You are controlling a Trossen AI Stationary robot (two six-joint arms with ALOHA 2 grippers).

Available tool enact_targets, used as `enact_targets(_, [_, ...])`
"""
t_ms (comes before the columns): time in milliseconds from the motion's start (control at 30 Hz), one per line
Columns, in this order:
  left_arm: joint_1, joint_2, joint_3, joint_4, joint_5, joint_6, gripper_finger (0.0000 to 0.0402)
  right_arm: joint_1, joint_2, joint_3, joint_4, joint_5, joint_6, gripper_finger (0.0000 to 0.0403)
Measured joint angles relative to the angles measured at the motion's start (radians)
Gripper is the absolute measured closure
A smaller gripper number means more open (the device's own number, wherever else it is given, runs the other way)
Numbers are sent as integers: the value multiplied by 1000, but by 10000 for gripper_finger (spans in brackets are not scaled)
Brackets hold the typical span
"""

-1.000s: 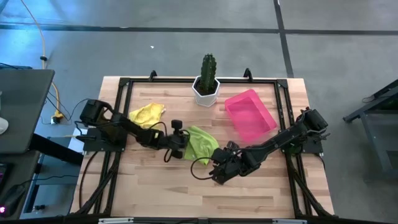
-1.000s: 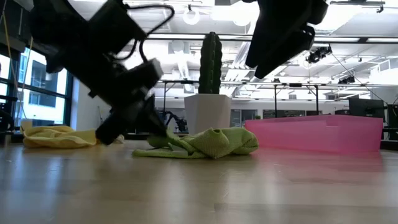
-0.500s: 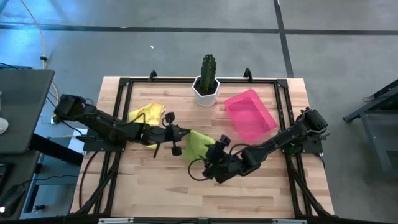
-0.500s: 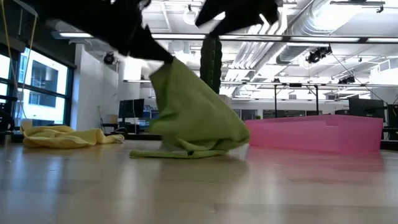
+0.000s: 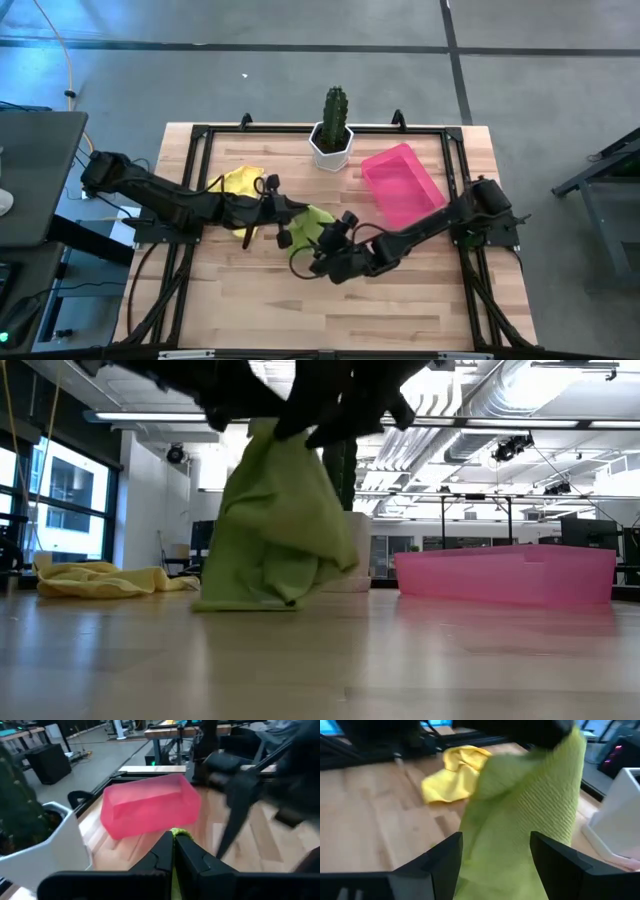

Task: Roll microfiber towels into tight, uniform cylinder then place into a basket
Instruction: Fold the green towel

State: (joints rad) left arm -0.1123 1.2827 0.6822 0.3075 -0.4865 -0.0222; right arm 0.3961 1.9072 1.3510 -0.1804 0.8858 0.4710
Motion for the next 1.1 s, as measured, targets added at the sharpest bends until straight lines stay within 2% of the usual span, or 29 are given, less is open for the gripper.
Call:
enact_targets(167, [-24, 0, 76, -131, -8, -1, 401, -23, 14, 0, -100, 30, -1, 176])
enact_targets(300, [-47, 0, 130, -273, -31, -18, 401, -21, -16, 0, -270, 39, 0, 176])
enact_targets(433, [-68, 0, 145, -324, -28, -64, 401, -21, -53, 0, -433, 102, 38, 176])
enact_targets(567, [-84, 0, 145, -320, 63, -121, 401, -33, -88, 0, -501, 188, 86, 176])
enact_targets(633, [-89, 0, 145, -311, 141, -134, 401, -41, -94, 0, -500, 216, 99, 176])
enact_targets(700, [-95, 0, 145, -305, 179, -134, 401, -48, -95, 0, -481, 209, 105, 176])
enact_targets(800, [-95, 0, 145, -310, 165, -148, 401, -50, -95, 0, -439, 141, 105, 176])
enact_targets(1000, [-67, 0, 145, -346, 134, -206, 401, -6, -96, 0, -207, -34, 66, 176])
enact_targets(1100, [-57, 0, 145, -360, 135, -237, 401, 19, -96, 0, -140, -54, 22, 176])
